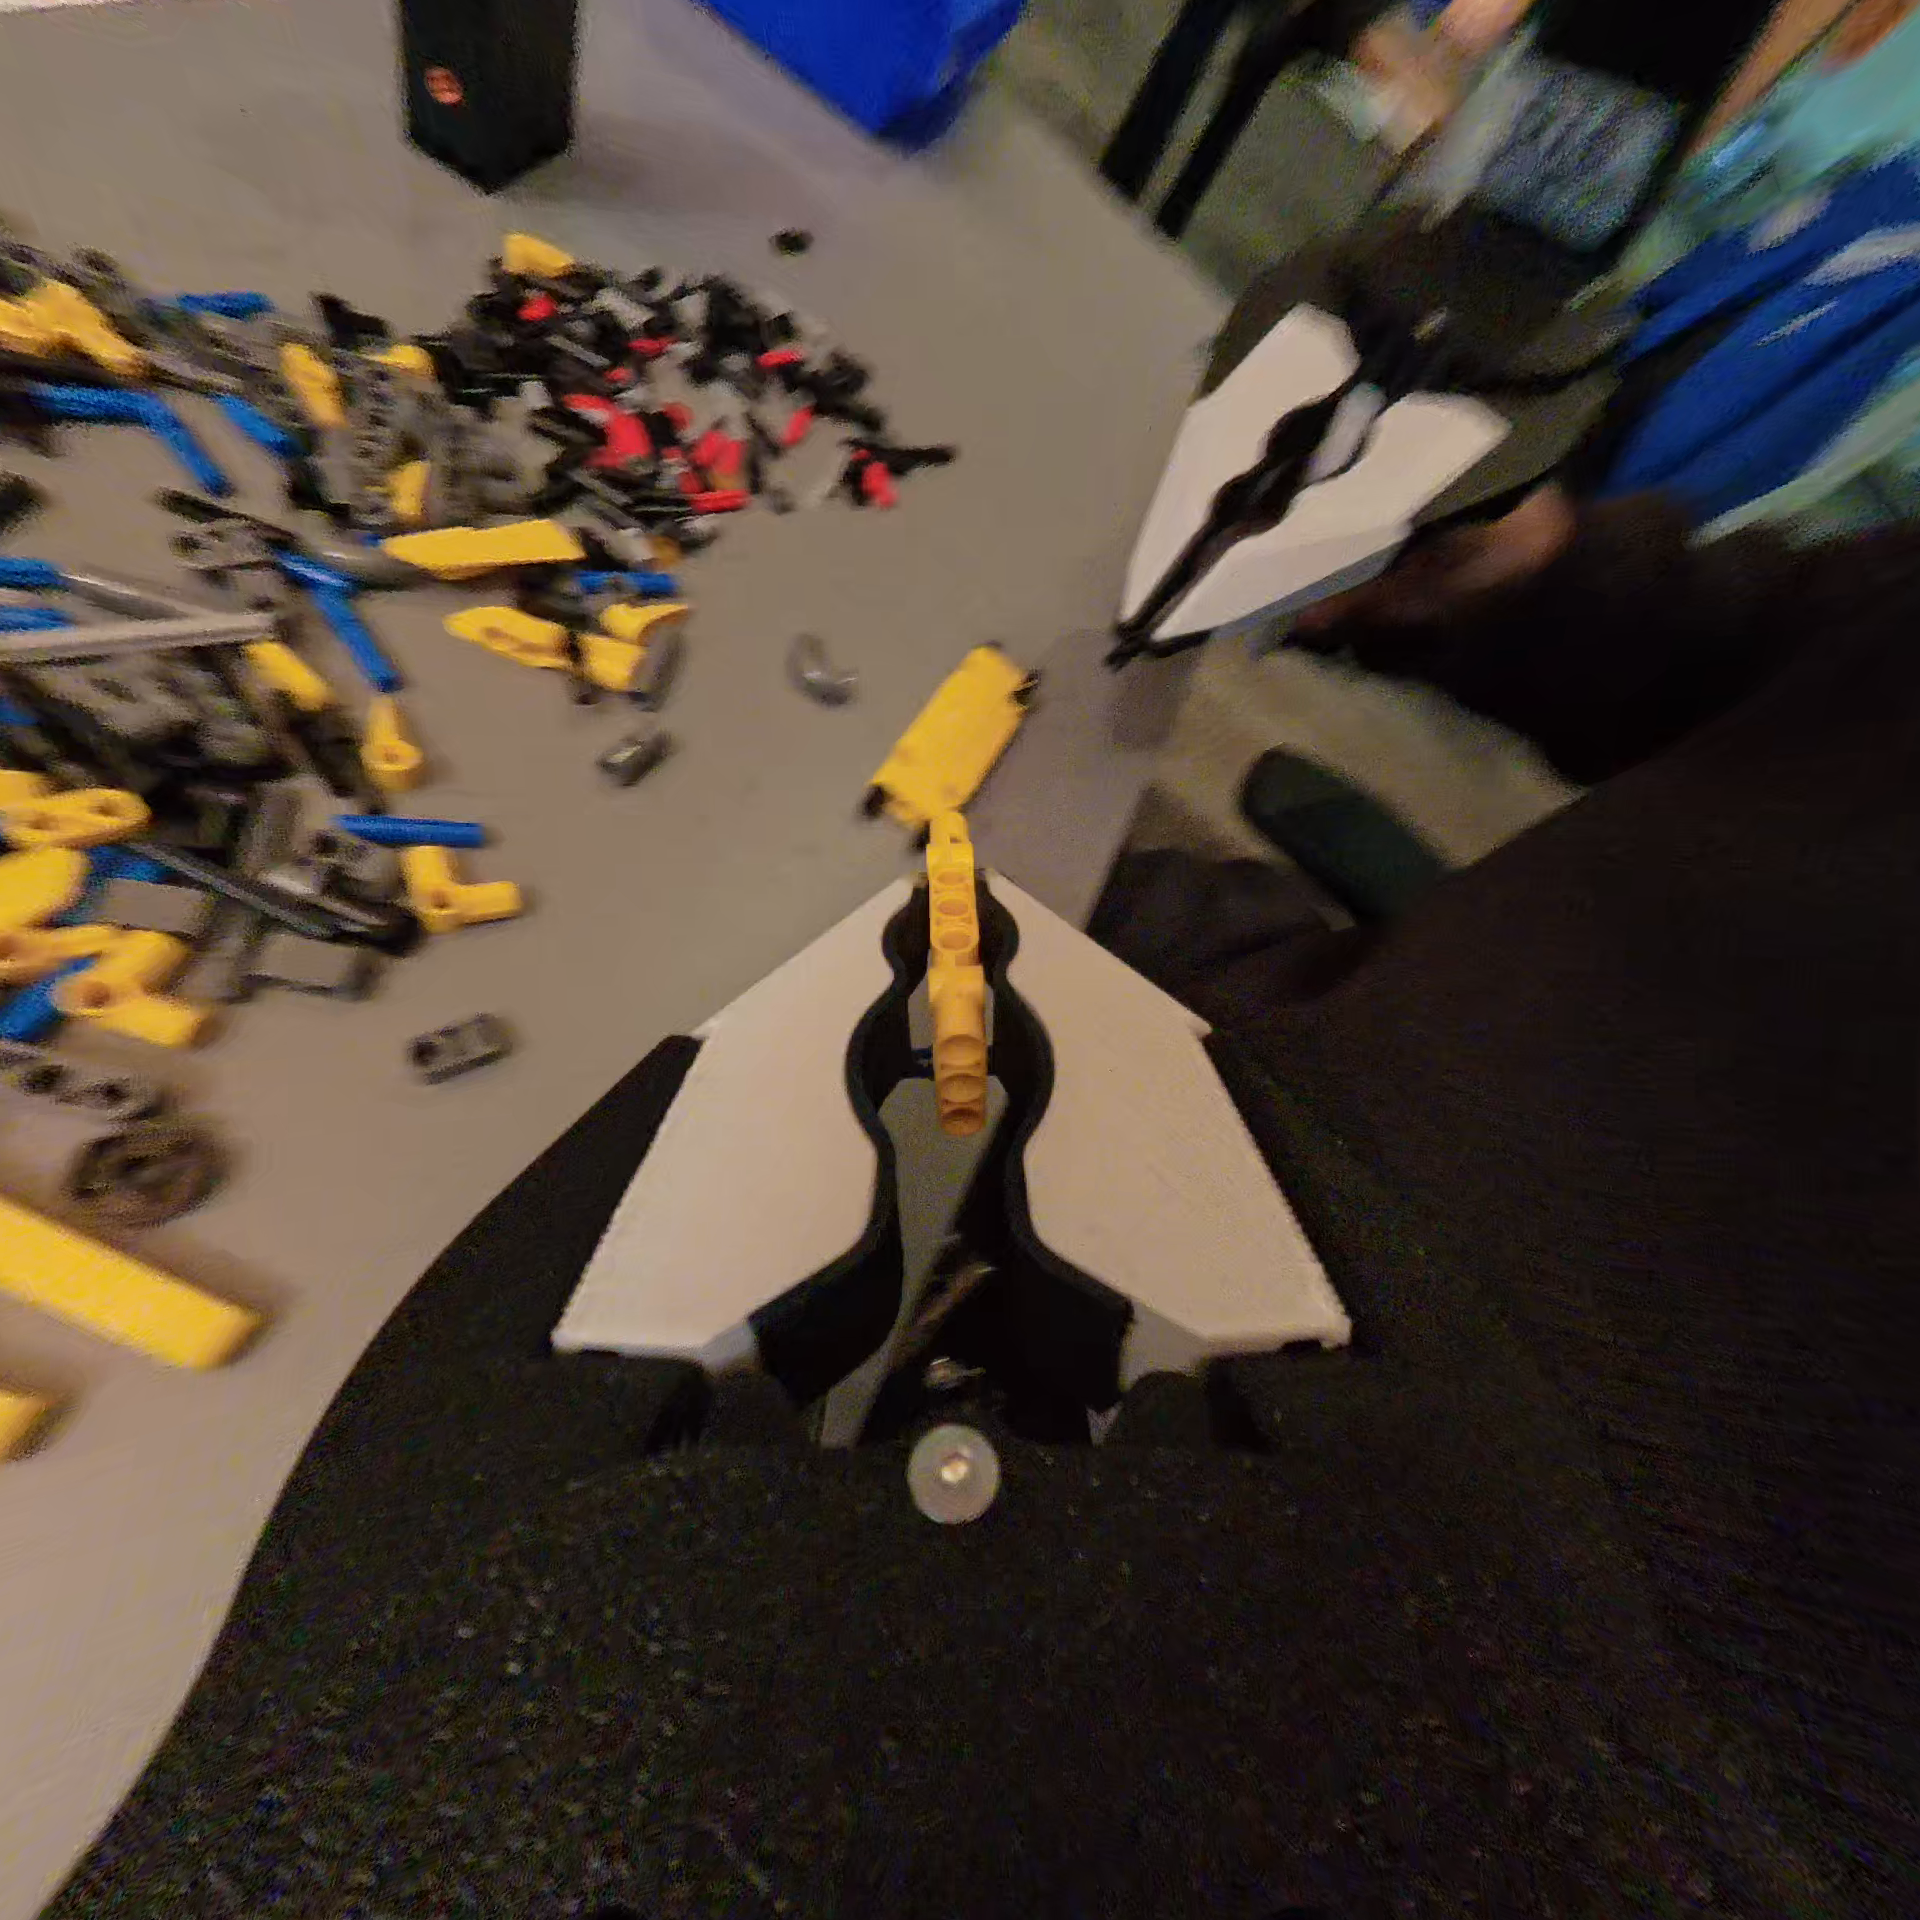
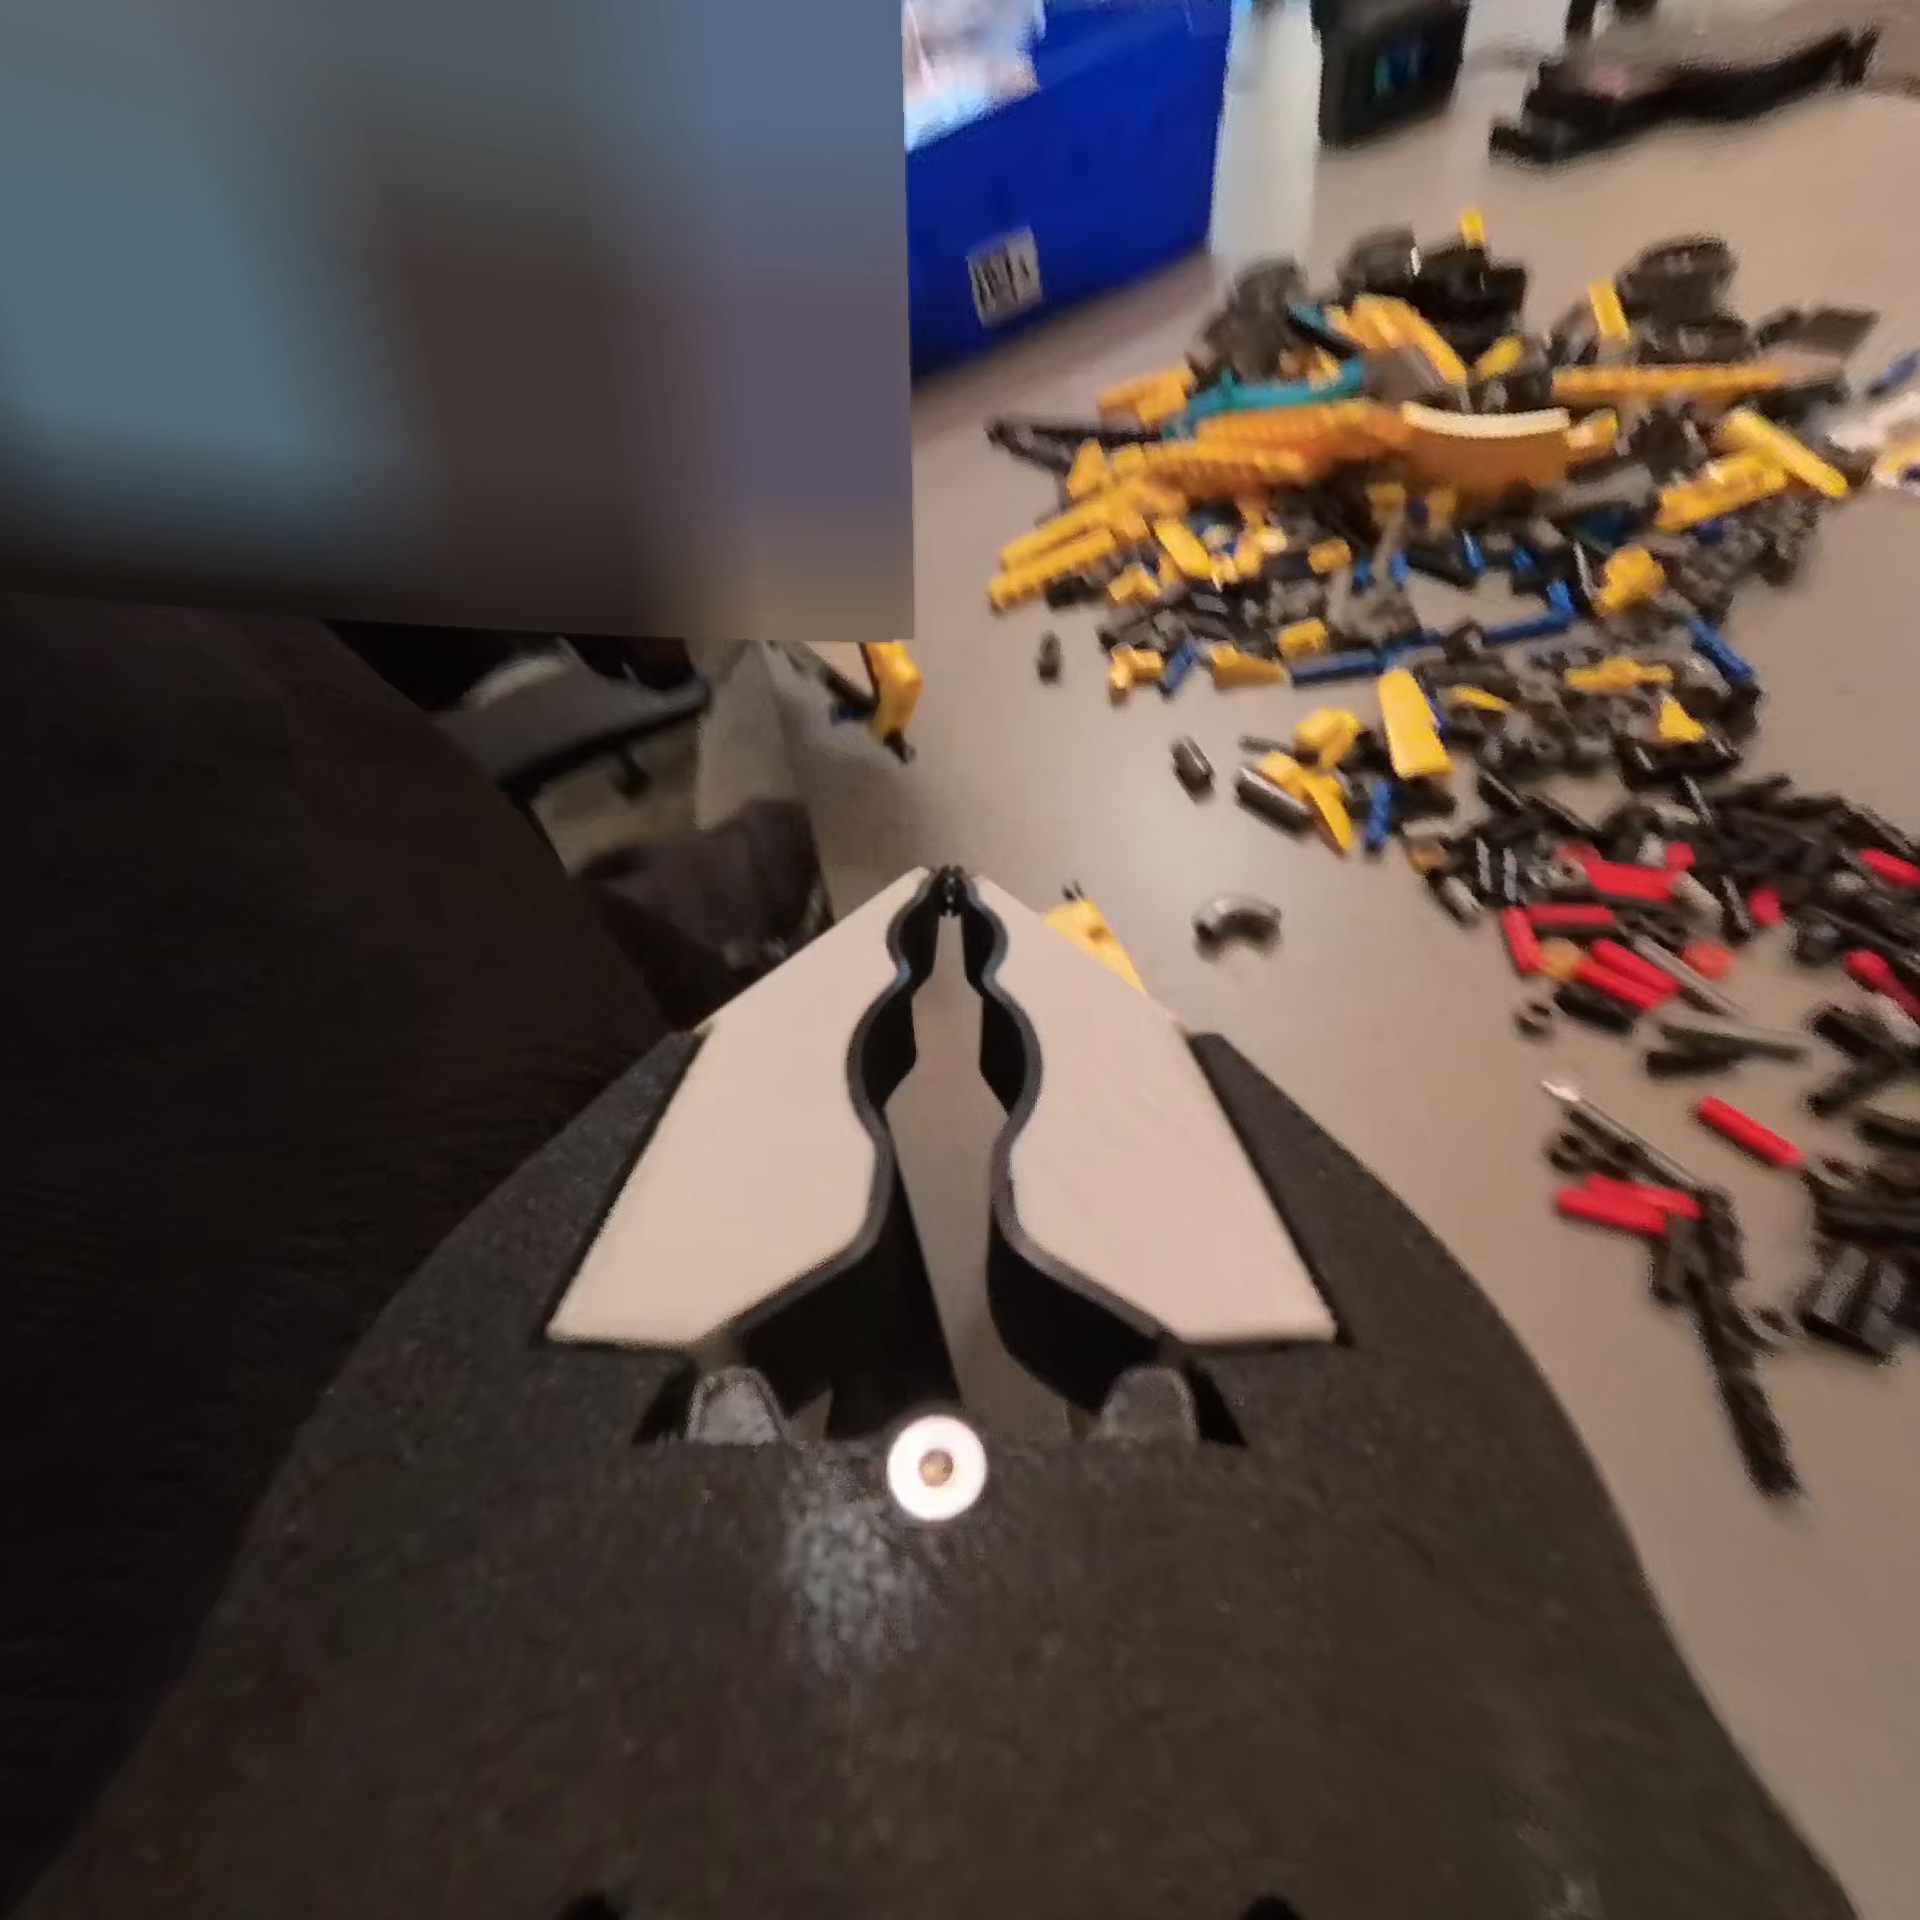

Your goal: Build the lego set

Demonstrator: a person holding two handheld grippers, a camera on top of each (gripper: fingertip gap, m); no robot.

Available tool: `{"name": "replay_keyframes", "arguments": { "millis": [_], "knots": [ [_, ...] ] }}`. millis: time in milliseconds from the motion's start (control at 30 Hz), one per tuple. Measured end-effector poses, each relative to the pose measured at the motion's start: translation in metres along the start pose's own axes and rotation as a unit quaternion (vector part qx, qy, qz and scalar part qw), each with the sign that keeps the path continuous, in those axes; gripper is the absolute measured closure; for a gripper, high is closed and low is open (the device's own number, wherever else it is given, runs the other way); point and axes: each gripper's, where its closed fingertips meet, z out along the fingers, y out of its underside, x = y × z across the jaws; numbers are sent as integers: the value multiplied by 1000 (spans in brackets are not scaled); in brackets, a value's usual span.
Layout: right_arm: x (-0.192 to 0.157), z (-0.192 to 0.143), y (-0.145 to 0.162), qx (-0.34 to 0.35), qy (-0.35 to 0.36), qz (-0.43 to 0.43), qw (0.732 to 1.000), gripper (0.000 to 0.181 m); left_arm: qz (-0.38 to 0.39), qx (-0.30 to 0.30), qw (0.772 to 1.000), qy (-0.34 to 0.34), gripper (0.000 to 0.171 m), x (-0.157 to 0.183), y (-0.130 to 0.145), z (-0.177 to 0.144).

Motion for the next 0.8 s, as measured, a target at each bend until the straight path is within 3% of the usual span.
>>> {"name": "replay_keyframes", "arguments": {
  "millis": [100,233,333,533,800],
  "knots": [
    [11,1,10,-82,29,-45,995,177,64,-18,996,-66,164,-20,-2,7],
    [13,17,20,-193,23,-115,974,177,37,39,998,-16,164,-14,-17,14],
    [15,28,29,-264,19,-158,951,177,-5,106,994,24,164,-9,-30,-2],
    [19,32,31,-346,20,-182,920,178,-54,208,973,79,164,-5,-29,-45],
    [18,38,34,-403,16,-186,896,177,-77,242,959,126,165,3,-16,-68]
  ]
}}
